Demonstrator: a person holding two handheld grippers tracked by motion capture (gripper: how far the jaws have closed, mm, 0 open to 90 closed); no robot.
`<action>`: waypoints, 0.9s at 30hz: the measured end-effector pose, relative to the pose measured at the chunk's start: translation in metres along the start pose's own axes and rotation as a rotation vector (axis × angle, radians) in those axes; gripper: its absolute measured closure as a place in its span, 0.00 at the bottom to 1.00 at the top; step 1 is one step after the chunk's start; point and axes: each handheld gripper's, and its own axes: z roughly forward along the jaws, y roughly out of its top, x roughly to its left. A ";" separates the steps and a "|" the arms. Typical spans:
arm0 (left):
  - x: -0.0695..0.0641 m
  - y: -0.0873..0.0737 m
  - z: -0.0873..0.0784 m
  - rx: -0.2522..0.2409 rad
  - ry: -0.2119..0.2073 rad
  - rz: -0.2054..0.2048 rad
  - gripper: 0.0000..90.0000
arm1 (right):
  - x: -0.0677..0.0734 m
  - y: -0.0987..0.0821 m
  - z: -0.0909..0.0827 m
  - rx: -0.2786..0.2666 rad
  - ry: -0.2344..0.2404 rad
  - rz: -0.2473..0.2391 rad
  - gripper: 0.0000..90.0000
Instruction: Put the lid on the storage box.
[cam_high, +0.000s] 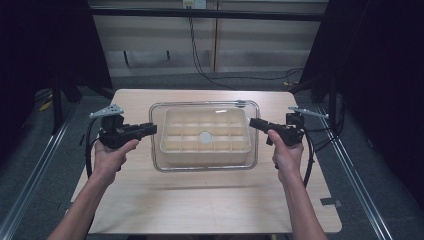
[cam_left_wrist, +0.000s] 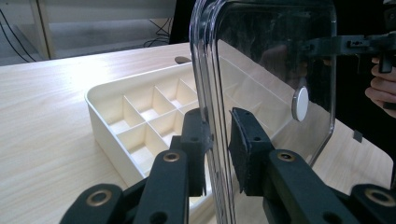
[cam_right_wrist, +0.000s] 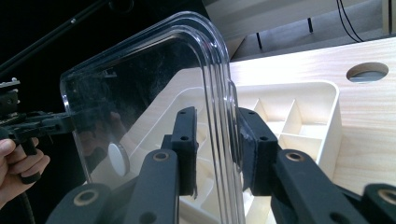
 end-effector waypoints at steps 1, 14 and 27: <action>0.001 0.002 0.001 -0.002 0.001 -0.002 0.85 | -0.002 0.001 0.003 0.002 0.002 0.008 0.78; 0.014 0.026 0.012 -0.005 0.024 -0.006 0.85 | -0.012 0.019 0.018 0.000 -0.001 0.026 0.78; 0.030 0.030 0.033 0.015 0.028 -0.030 0.85 | -0.030 0.029 0.033 0.020 -0.025 0.045 0.78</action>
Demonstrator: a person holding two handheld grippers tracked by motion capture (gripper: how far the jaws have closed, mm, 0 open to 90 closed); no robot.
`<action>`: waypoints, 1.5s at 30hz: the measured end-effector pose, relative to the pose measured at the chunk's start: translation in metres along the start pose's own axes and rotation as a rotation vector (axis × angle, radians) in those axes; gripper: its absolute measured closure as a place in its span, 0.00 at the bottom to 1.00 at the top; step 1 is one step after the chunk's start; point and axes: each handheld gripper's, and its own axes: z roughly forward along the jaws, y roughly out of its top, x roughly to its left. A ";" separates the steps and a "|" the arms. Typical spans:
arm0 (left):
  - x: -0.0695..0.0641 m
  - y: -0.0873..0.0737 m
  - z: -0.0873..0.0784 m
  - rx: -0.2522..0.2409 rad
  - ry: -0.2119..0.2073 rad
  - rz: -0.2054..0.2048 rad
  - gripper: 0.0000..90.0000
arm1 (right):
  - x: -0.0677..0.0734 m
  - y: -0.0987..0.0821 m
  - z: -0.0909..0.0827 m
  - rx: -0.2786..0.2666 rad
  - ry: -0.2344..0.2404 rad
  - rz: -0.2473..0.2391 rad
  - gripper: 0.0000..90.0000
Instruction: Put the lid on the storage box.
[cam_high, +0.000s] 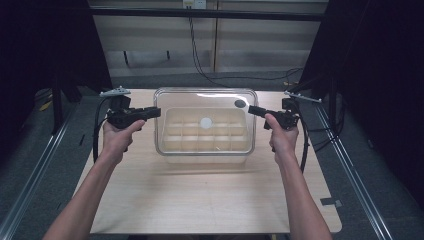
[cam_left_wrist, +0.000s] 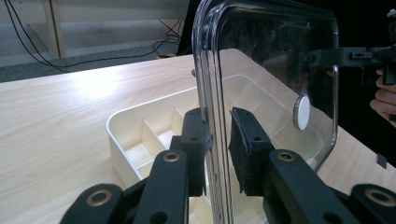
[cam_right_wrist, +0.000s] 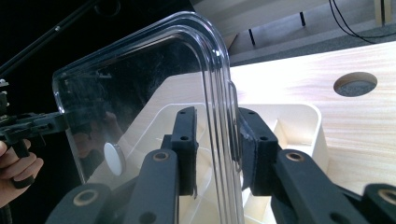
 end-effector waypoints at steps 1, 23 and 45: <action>0.002 0.002 0.002 0.000 0.007 -0.006 0.85 | -0.003 0.002 0.003 0.004 -0.002 0.000 0.78; 0.021 0.001 0.027 0.054 0.057 -0.045 0.81 | -0.020 0.007 0.029 0.056 -0.057 0.017 0.78; 0.047 -0.010 0.052 0.101 0.068 -0.132 0.78 | -0.034 0.002 0.056 0.118 -0.150 0.044 0.72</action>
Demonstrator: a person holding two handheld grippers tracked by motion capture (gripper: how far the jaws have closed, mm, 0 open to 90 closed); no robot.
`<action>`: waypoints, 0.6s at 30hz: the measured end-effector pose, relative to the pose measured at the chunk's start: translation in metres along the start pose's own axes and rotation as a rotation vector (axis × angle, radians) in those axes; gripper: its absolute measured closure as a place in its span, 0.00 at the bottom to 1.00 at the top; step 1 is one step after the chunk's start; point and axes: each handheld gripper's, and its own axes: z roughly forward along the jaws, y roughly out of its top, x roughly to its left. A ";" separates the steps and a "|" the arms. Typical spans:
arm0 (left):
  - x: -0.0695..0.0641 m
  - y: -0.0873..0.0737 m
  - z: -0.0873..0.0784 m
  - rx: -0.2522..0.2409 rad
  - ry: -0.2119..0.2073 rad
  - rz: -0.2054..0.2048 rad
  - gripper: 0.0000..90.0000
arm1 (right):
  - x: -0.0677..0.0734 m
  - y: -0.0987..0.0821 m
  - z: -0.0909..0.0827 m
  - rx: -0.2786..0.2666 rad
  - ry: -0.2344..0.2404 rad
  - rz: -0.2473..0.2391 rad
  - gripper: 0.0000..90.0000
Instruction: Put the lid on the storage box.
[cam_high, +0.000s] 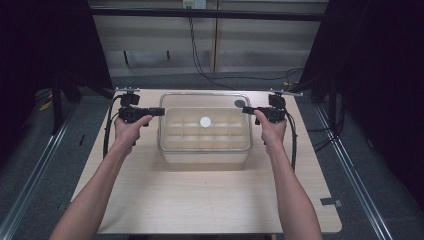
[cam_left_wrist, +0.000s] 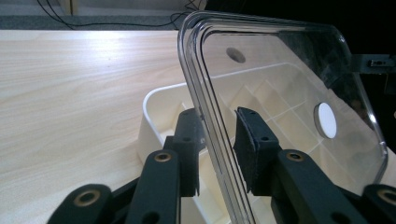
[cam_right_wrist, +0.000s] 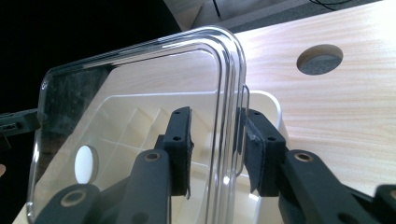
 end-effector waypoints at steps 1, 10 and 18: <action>0.000 0.000 0.001 0.007 0.008 0.012 0.76 | -0.001 0.000 0.002 0.003 -0.004 0.001 0.72; 0.010 -0.005 0.015 0.032 -0.010 -0.042 0.74 | -0.003 -0.005 0.016 0.045 -0.077 -0.018 0.65; 0.018 -0.010 0.023 0.040 -0.027 -0.085 0.72 | -0.006 -0.009 0.024 0.065 -0.104 -0.009 0.62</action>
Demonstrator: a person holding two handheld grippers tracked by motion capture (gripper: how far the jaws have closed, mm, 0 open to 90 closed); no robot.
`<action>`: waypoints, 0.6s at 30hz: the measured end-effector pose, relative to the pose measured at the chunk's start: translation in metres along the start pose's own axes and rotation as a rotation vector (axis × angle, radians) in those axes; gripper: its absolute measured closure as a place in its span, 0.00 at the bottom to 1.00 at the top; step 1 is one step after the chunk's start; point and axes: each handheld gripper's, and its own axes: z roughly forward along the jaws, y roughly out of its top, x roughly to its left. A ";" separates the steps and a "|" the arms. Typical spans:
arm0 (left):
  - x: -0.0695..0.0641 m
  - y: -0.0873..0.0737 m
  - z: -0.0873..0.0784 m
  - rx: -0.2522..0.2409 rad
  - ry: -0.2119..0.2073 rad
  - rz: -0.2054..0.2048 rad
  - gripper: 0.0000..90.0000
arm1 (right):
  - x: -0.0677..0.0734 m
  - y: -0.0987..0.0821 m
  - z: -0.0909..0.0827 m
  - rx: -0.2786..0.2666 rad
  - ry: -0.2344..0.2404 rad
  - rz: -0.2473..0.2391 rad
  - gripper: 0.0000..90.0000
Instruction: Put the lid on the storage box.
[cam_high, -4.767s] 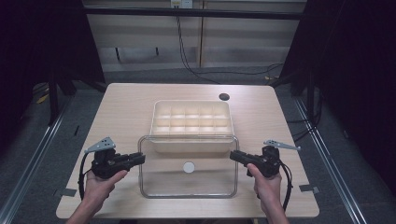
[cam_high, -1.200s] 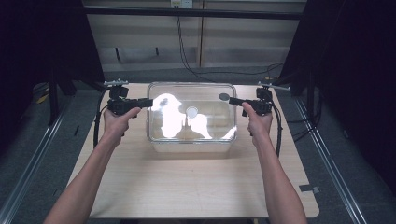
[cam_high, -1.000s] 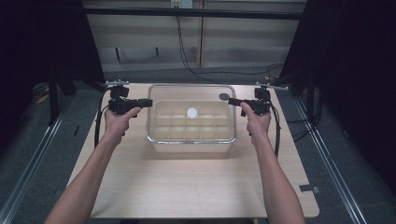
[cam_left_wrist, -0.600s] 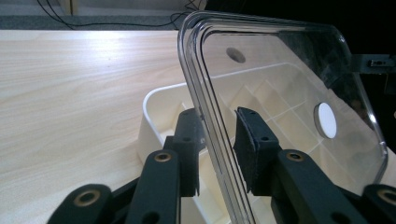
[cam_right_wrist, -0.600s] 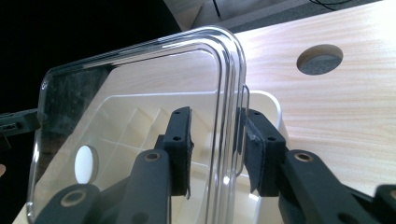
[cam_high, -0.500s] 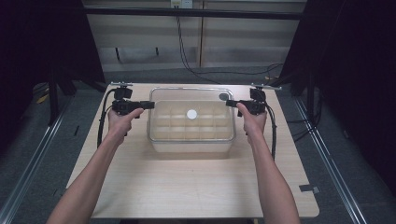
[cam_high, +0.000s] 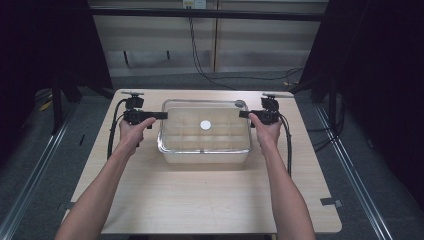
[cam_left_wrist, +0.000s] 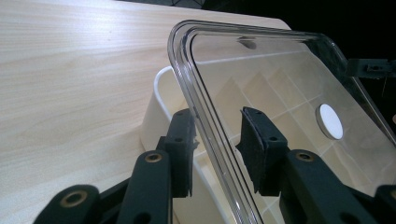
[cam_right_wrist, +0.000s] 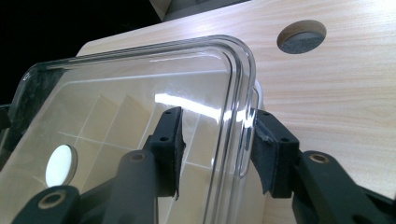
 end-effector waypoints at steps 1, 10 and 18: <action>0.001 -0.001 0.001 0.012 -0.001 0.003 0.72 | 0.000 -0.001 0.002 0.004 -0.009 -0.004 0.61; 0.008 -0.007 0.010 0.030 -0.010 -0.027 0.69 | 0.000 -0.004 0.009 0.019 -0.047 -0.007 0.59; 0.011 -0.009 0.013 0.043 -0.017 -0.042 0.67 | -0.004 -0.009 0.011 -0.012 -0.040 0.008 0.60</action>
